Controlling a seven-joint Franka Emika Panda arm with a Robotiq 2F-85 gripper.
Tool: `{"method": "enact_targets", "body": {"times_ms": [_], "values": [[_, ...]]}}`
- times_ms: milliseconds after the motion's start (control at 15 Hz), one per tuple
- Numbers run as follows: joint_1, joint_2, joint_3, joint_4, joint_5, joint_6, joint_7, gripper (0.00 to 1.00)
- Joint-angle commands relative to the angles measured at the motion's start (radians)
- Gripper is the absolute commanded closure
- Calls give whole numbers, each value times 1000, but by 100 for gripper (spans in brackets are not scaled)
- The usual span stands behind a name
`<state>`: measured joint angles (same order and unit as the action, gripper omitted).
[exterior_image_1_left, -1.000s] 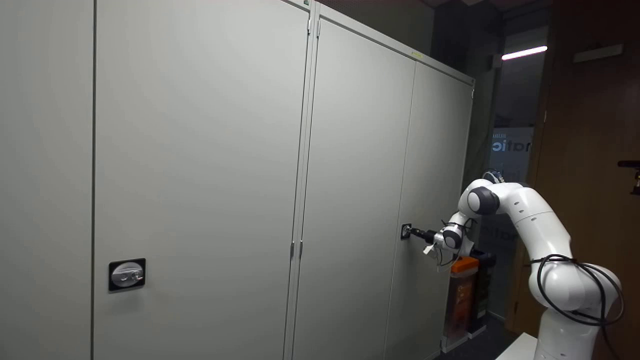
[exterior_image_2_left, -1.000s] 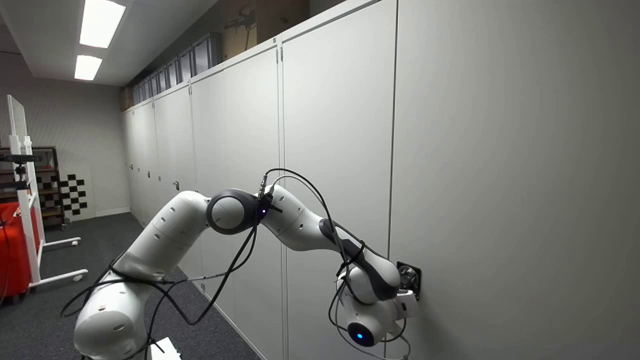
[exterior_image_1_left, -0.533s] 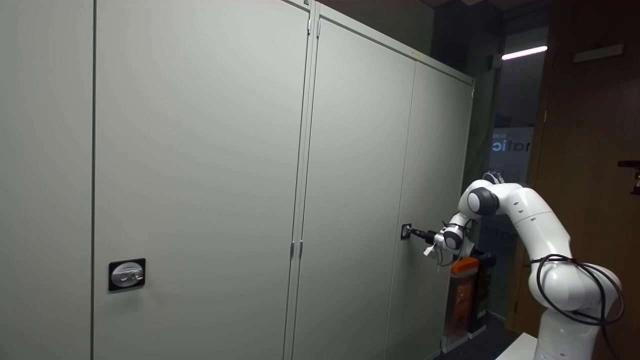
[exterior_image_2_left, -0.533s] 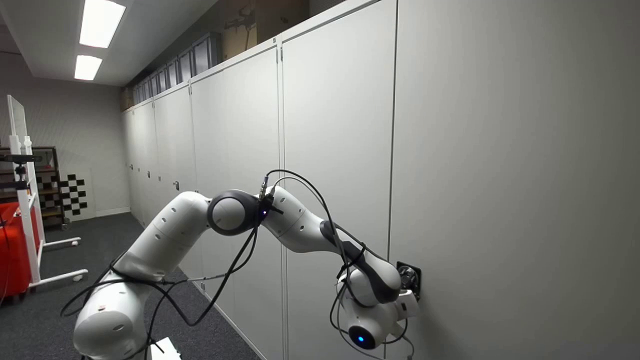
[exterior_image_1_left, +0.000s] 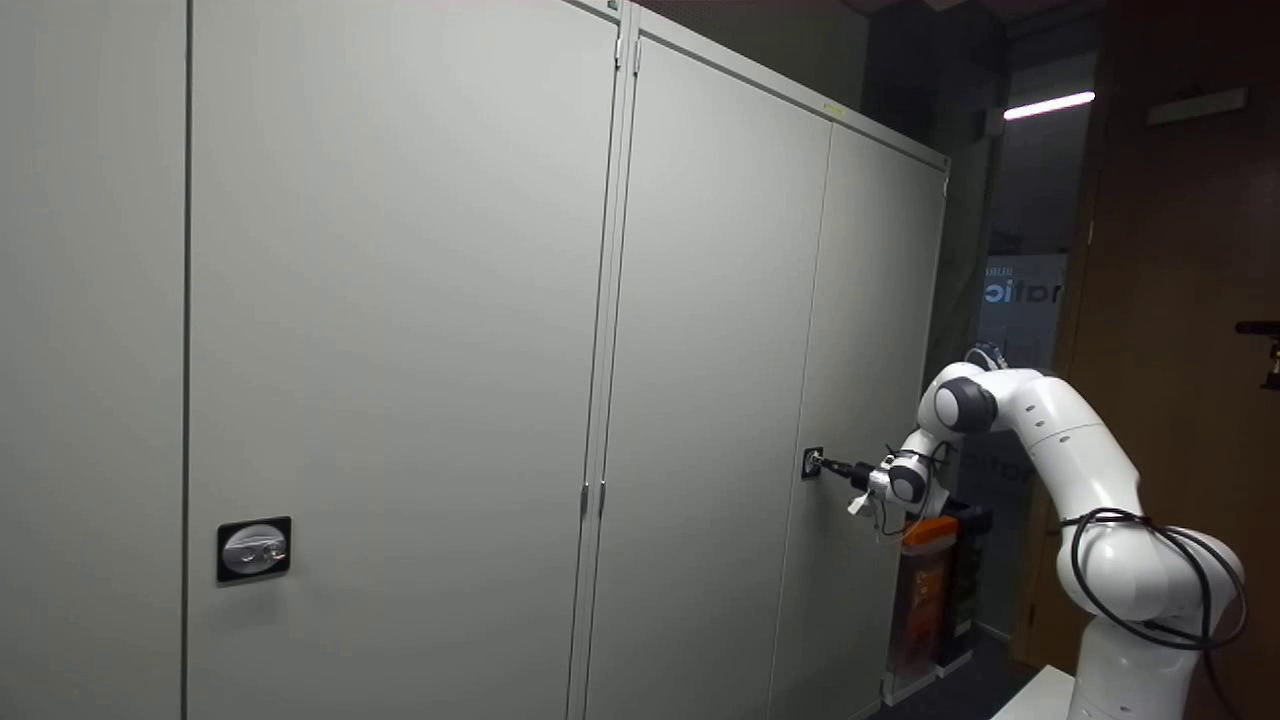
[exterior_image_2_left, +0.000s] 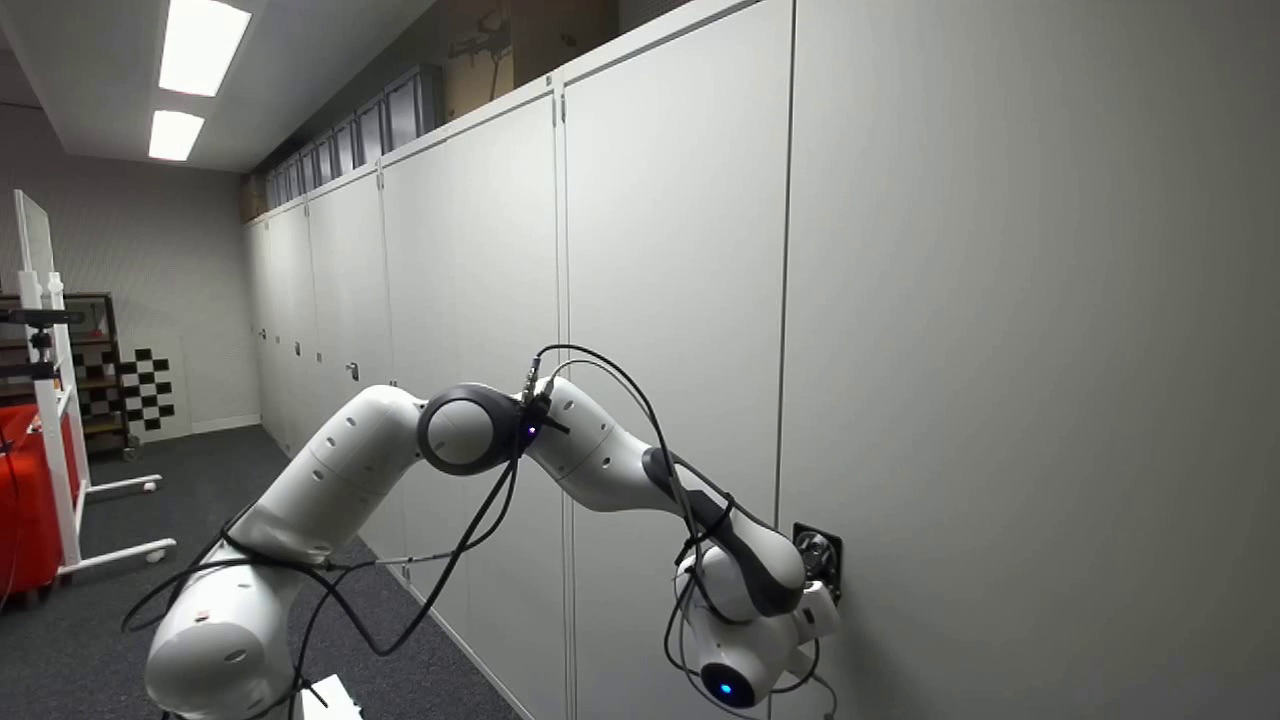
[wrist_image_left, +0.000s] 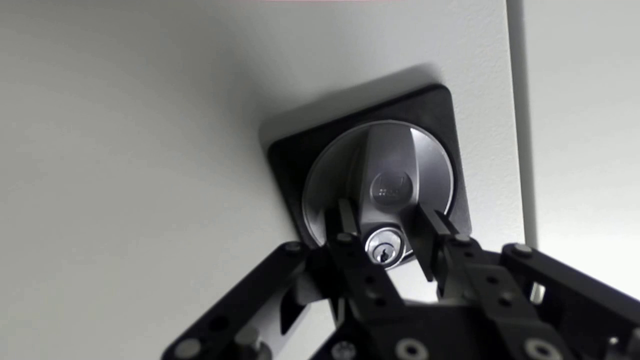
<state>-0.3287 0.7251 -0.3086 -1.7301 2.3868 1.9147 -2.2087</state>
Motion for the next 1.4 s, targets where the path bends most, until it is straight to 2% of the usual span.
{"method": "enact_targets", "body": {"times_ms": [0, 1333], "values": [[-31, 44, 3, 117, 62, -19, -34, 92], [-32, 35, -2, 112, 40, -44, -198, 92]]}}
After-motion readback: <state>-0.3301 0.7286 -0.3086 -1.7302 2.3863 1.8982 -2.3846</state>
